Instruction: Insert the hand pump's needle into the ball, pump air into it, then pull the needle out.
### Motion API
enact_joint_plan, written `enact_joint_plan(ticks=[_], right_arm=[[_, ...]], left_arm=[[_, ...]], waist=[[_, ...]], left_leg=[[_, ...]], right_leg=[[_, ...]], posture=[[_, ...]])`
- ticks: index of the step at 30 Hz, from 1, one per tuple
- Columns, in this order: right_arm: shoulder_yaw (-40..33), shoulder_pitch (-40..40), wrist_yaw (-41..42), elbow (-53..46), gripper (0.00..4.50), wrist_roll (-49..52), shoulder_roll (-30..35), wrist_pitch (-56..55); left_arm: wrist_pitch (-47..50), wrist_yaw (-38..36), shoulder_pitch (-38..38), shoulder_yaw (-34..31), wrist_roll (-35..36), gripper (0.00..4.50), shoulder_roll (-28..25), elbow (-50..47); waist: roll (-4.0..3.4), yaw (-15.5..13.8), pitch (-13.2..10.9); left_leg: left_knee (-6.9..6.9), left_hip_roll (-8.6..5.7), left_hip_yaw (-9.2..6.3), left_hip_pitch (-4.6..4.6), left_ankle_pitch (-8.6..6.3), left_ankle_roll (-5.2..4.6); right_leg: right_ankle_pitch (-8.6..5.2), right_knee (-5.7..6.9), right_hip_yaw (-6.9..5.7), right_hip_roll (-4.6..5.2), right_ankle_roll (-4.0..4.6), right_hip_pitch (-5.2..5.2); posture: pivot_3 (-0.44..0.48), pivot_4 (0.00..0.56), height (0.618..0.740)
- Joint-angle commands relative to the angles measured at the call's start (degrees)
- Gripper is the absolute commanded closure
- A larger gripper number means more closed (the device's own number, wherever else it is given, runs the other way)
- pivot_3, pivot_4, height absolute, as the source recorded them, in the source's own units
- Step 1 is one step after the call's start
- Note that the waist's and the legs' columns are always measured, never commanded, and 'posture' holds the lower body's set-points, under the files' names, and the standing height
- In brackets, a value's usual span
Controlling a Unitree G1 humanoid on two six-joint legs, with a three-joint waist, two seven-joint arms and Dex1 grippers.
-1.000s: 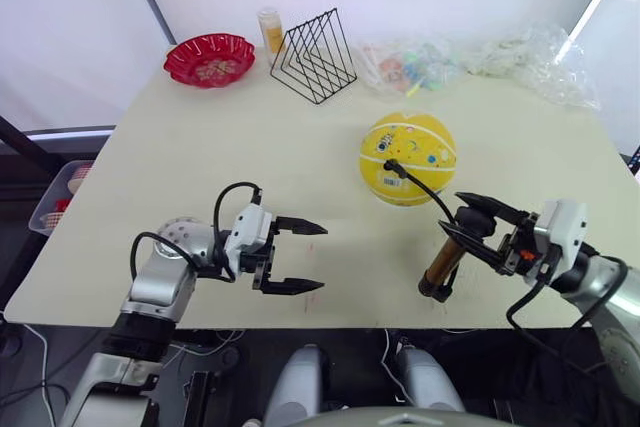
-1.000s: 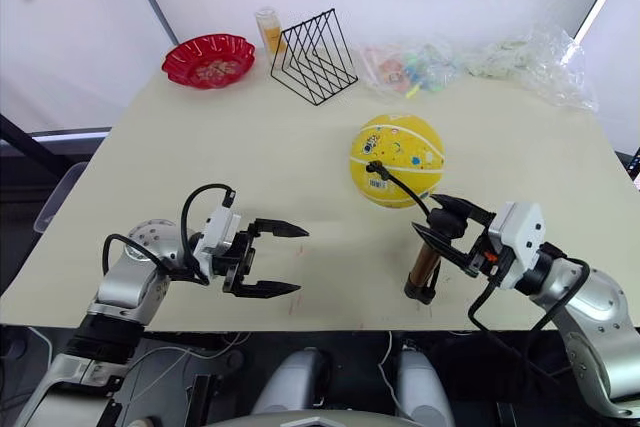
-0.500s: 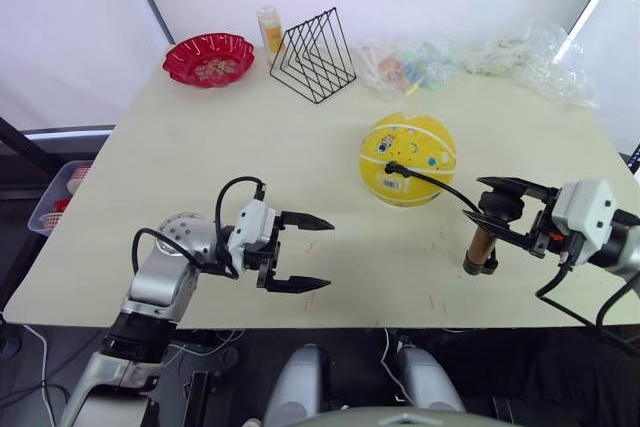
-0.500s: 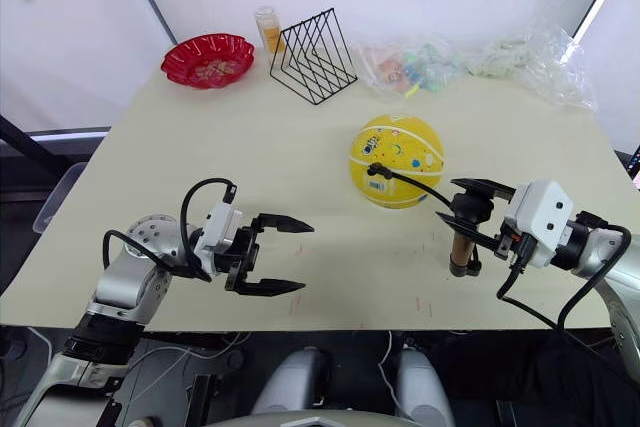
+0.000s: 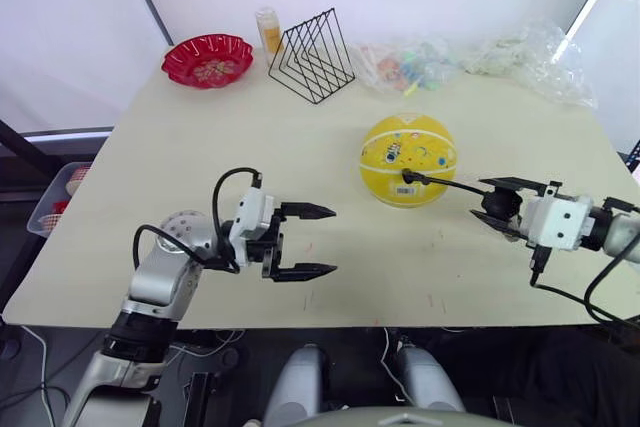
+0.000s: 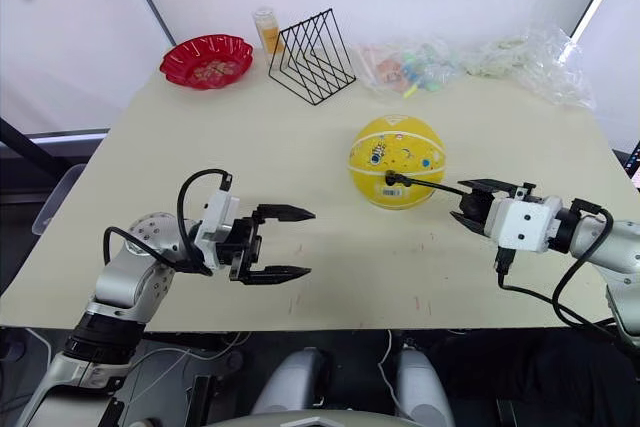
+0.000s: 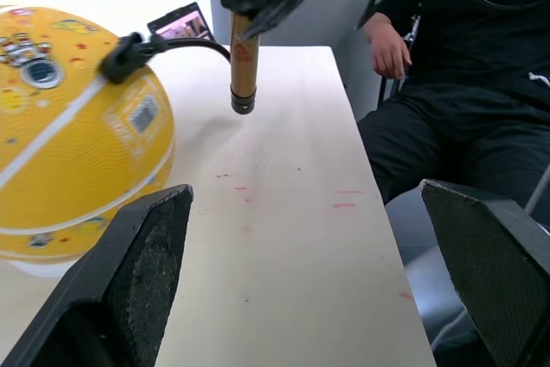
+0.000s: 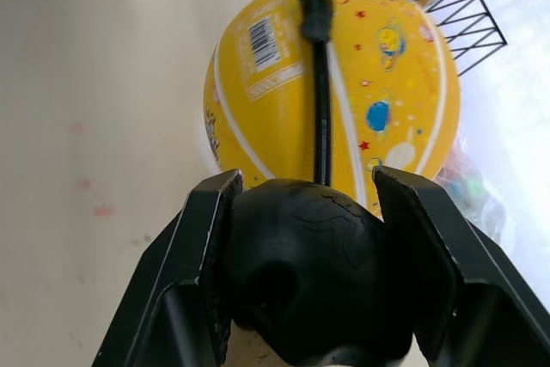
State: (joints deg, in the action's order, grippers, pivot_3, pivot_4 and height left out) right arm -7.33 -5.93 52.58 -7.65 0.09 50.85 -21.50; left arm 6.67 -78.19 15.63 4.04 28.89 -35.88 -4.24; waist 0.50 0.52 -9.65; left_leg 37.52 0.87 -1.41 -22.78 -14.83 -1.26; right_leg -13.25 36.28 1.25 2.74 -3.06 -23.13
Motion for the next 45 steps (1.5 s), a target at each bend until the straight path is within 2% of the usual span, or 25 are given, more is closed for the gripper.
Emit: enact_joint_plan(ticks=[1, 7, 12, 19, 26, 28, 29, 31, 32, 40, 45], right_arm=[[0.2, -2.0, -2.3, 3.2, 2.56, -3.5, 1.2, -6.7], [2.5, -4.9, -4.3, 8.9, 2.56, -7.1, 1.7, -14.1], [4.1, -6.3, -9.2, 13.8, 2.56, -14.7, 2.7, -21.1], [5.1, -7.4, -17.9, 18.3, 2.56, -22.5, 2.7, -26.1], [7.0, -6.9, -22.7, 20.5, 2.56, -26.6, 2.4, -26.1], [7.1, -5.6, -22.9, 21.3, 1.55, -25.8, 2.2, -24.4], [7.2, -5.3, -23.0, 21.5, 1.27, -25.5, 2.2, -24.0], [6.8, -3.9, -23.2, 20.4, 0.34, -23.9, 2.1, -23.4], [6.2, -2.6, -23.3, 19.2, 0.03, -22.5, 1.8, -23.1], [2.9, 4.5, -23.9, 11.8, 0.03, -13.4, 1.3, -21.6], [-0.6, 15.9, -21.1, 0.5, 0.03, 4.5, -1.2, -14.8]], left_arm=[[0.1, 0.5, -0.1, -1.5, 1.4, 0.0, -0.3, -3.1], [0.5, 1.3, 0.0, -1.7, 1.6, 0.0, -0.3, -3.7], [1.0, 2.0, -0.1, -2.0, 2.1, 0.0, -0.2, -4.3], [1.1, 1.9, 0.4, -2.0, 1.8, 0.0, 0.0, -3.8], [1.0, 2.1, 1.1, -1.9, 1.6, 0.0, 0.5, -3.2], [0.9, 2.1, 1.3, -1.8, 1.5, 0.0, 0.7, -3.0], [0.9, 2.1, 1.3, -1.8, 1.5, 0.0, 0.7, -3.0], [0.7, 2.2, 1.3, -1.9, 1.4, 0.0, 0.8, -2.7], [0.5, 2.2, 1.3, -1.9, 1.3, 0.0, 0.9, -2.6], [0.2, 2.6, 2.1, -2.0, 0.9, 0.0, 1.8, -1.5], [1.0, 6.0, 5.9, -1.9, 0.5, 0.0, 4.7, 0.8]], waist=[[0.0, 0.0, 0.0], [0.0, 0.1, 0.0], [0.0, 0.1, 0.0], [0.0, 0.1, 0.0], [0.0, 0.2, 0.0], [0.0, 0.1, 0.0], [0.0, 0.1, 0.0], [0.0, 0.1, 0.0], [0.0, 0.2, 0.0], [0.01, 0.2, 0.0], [0.05, -0.4, 0.0]], left_leg=[[0.02, -0.01, 0.0, 0.02, 0.01, 0.02], [0.12, -0.03, 0.0, 0.1, 0.07, 0.11], [0.35, -0.04, 0.0, 0.11, 0.09, 0.13], [0.75, -0.04, 0.1, 0.03, 0.08, 0.13], [0.8, -0.05, 0.15, 0.04, 0.08, 0.13], [0.8, -0.05, 0.15, 0.04, 0.08, 0.13], [0.8, -0.05, 0.14, 0.04, 0.08, 0.13], [0.8, -0.07, 0.15, 0.03, 0.08, 0.13], [0.8, -0.07, 0.15, 0.03, 0.08, 0.13], [0.84, -0.07, 0.17, 0.09, 0.09, 0.12], [0.86, -0.11, 0.06, 0.03, 0.09, 0.12]], right_leg=[[0.0, 0.05, 0.02, 0.0, 0.0, 0.0], [-0.01, 0.34, 0.08, 0.0, 0.02, -0.03], [-0.02, 0.53, 0.1, -0.01, 0.03, -0.03], [-0.02, 0.66, 0.21, 0.0, 0.05, -0.02], [-0.01, 0.71, 0.29, 0.0, 0.06, -0.02], [-0.01, 0.71, 0.29, 0.0, 0.05, -0.02], [-0.01, 0.71, 0.29, 0.0, 0.05, -0.02], [-0.01, 0.71, 0.31, 0.01, 0.05, -0.02], [-0.01, 0.71, 0.32, 0.01, 0.05, -0.02], [-0.01, 0.83, 0.36, 0.0, 0.04, -0.02], [0.02, 0.83, 0.29, 0.0, -0.01, 0.01]], posture=[[0.0, 0.15, 0.74], [0.0, 0.15, 0.74], [0.0, 0.15, 0.74], [0.0, 0.15, 0.74], [0.0, 0.15, 0.74], [0.0, 0.15, 0.74], [0.0, 0.15, 0.74], [0.0, 0.15, 0.74], [0.0, 0.15, 0.74], [0.0, 0.15, 0.74], [0.0, 0.15, 0.74]])
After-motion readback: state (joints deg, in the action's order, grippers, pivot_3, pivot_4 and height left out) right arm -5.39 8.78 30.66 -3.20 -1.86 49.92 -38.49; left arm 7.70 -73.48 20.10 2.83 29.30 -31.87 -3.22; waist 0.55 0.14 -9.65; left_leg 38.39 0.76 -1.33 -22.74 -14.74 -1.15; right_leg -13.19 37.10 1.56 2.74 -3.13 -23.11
